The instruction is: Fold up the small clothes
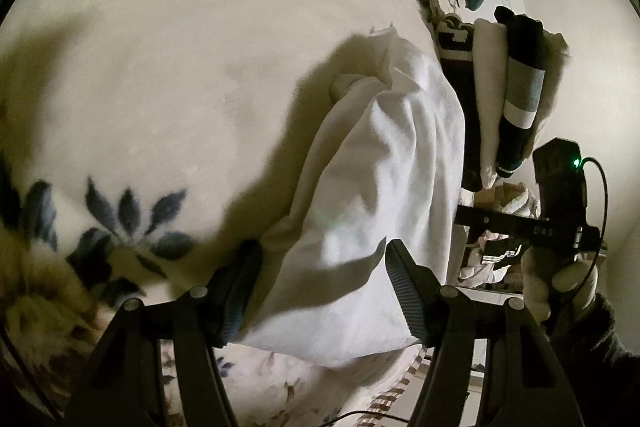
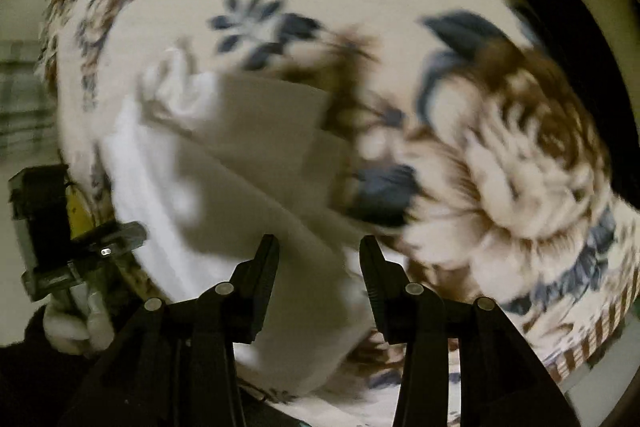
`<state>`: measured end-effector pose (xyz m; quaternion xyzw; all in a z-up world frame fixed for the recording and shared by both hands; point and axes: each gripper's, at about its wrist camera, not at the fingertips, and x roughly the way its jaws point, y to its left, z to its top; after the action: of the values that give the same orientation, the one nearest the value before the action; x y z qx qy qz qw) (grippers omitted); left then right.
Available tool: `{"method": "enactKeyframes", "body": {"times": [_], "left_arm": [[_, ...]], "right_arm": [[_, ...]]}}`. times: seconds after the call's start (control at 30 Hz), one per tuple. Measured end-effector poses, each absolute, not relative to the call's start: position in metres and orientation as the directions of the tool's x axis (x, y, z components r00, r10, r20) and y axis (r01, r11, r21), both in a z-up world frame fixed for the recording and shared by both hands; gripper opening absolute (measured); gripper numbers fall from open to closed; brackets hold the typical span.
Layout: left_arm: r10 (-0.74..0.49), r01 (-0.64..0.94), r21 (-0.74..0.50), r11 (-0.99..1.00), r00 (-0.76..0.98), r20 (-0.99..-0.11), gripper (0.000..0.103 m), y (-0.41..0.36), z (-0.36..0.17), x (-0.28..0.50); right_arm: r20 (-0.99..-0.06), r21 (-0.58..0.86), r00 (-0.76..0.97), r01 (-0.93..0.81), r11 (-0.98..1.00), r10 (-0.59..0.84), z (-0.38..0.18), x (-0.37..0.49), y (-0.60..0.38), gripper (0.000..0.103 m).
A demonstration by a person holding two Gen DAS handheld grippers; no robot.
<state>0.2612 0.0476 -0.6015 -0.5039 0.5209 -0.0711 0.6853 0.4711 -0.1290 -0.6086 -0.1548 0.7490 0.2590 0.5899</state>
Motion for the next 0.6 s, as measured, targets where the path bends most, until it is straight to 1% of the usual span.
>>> {"method": "enactKeyframes", "body": {"times": [0.03, 0.07, 0.1, 0.13, 0.3, 0.4, 0.5, 0.6], "left_arm": [[-0.622, -0.427, -0.763, 0.486, 0.444, -0.645, 0.062, 0.047, -0.601, 0.262], [-0.62, -0.426, -0.76, 0.491, 0.442, -0.649, 0.062, 0.046, -0.601, 0.262], [-0.618, -0.425, -0.757, 0.496, 0.439, -0.652, 0.062, 0.046, -0.6, 0.263], [-0.617, -0.424, -0.755, 0.5, 0.438, -0.654, 0.062, 0.045, -0.6, 0.263], [-0.618, -0.422, -0.748, 0.512, 0.424, -0.662, 0.062, 0.04, -0.601, 0.266], [-0.618, -0.42, -0.741, 0.523, 0.412, -0.669, 0.062, 0.037, -0.601, 0.268], [-0.617, -0.422, -0.733, 0.533, 0.4, -0.678, 0.062, 0.036, -0.601, 0.271], [-0.621, -0.428, -0.735, 0.527, 0.397, -0.676, 0.062, 0.036, -0.6, 0.271]], "right_arm": [[-0.96, 0.224, -0.263, -0.513, 0.828, 0.097, -0.609, 0.471, -0.135, 0.044], [-0.956, 0.248, -0.267, -0.496, 0.833, 0.125, -0.609, 0.469, -0.138, 0.04], [-0.955, 0.267, -0.248, -0.491, 0.83, 0.161, -0.604, 0.465, -0.141, 0.011], [-0.96, 0.26, -0.223, -0.495, 0.829, 0.168, -0.601, 0.463, -0.142, 0.003], [-0.98, 0.188, -0.032, -0.461, 0.867, 0.196, -0.567, 0.467, -0.152, 0.002], [-0.985, 0.121, 0.051, -0.459, 0.88, 0.162, -0.559, 0.475, -0.153, 0.002], [-0.992, 0.097, 0.024, -0.456, 0.885, 0.121, -0.579, 0.486, -0.151, 0.002], [-0.99, 0.143, -0.065, -0.435, 0.889, 0.128, -0.599, 0.49, -0.153, 0.002]]}}
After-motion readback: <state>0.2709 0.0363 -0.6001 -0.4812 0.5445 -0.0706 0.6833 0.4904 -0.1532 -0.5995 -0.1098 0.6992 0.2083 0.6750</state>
